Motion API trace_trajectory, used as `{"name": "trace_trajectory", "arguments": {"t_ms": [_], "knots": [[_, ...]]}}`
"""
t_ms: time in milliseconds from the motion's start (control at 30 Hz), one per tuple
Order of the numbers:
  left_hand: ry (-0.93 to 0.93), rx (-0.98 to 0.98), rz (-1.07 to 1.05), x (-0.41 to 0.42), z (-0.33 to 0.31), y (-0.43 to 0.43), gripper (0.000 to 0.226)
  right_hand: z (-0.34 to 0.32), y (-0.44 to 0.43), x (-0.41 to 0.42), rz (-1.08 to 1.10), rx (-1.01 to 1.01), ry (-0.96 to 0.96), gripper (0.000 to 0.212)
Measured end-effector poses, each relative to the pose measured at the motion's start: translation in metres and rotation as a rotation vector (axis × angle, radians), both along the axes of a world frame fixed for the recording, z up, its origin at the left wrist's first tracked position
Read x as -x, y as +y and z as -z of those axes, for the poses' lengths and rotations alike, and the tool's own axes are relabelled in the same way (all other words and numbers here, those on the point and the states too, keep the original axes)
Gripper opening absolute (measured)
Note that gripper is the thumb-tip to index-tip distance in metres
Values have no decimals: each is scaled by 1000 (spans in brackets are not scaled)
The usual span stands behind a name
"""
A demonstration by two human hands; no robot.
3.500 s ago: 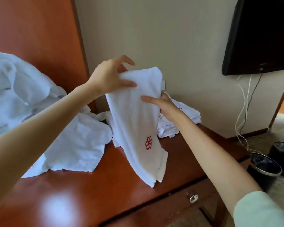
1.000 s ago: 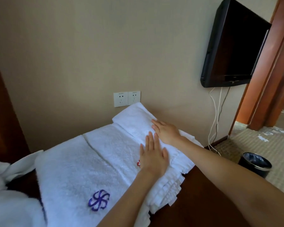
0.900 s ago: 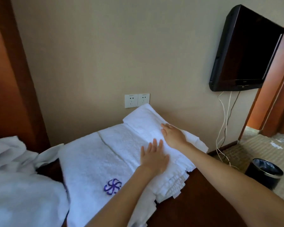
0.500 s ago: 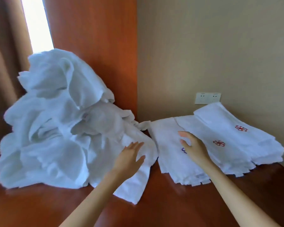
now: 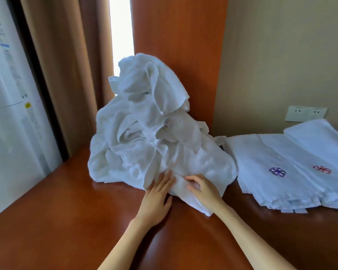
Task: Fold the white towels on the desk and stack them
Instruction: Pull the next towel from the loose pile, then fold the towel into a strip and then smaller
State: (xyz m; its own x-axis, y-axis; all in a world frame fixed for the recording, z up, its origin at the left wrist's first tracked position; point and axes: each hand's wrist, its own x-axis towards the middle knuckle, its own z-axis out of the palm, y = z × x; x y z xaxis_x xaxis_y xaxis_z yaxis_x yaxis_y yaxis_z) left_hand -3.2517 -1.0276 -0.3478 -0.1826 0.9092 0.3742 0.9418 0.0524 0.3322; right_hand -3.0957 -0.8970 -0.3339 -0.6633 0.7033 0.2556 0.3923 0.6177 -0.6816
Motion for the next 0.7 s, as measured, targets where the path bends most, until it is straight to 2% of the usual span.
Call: {"name": "trace_trajectory", "arguments": {"t_ms": [167,300,400,467,533,633,700], "knots": [[6,-26,-11,1,3,0,62,-84,8,37,90,-106,352,19],[-30,-40,-7,-3,-1,-2,61,-174,17,98,167,-246,570,36],[-34,-43,-21,-5,-4,-5,59,-208,23,133,276,-267,482,63],[-37,-38,-26,-6,-6,-6,58,-215,30,145,359,-212,390,72],[-43,-41,-32,-7,-5,-6,58,-216,40,150,443,-199,292,67],[-44,-51,-27,-6,-3,-5,56,-216,52,148,503,-245,142,40],[-41,-57,-21,-7,-3,-6,56,-215,56,144,514,-269,132,30]]}}
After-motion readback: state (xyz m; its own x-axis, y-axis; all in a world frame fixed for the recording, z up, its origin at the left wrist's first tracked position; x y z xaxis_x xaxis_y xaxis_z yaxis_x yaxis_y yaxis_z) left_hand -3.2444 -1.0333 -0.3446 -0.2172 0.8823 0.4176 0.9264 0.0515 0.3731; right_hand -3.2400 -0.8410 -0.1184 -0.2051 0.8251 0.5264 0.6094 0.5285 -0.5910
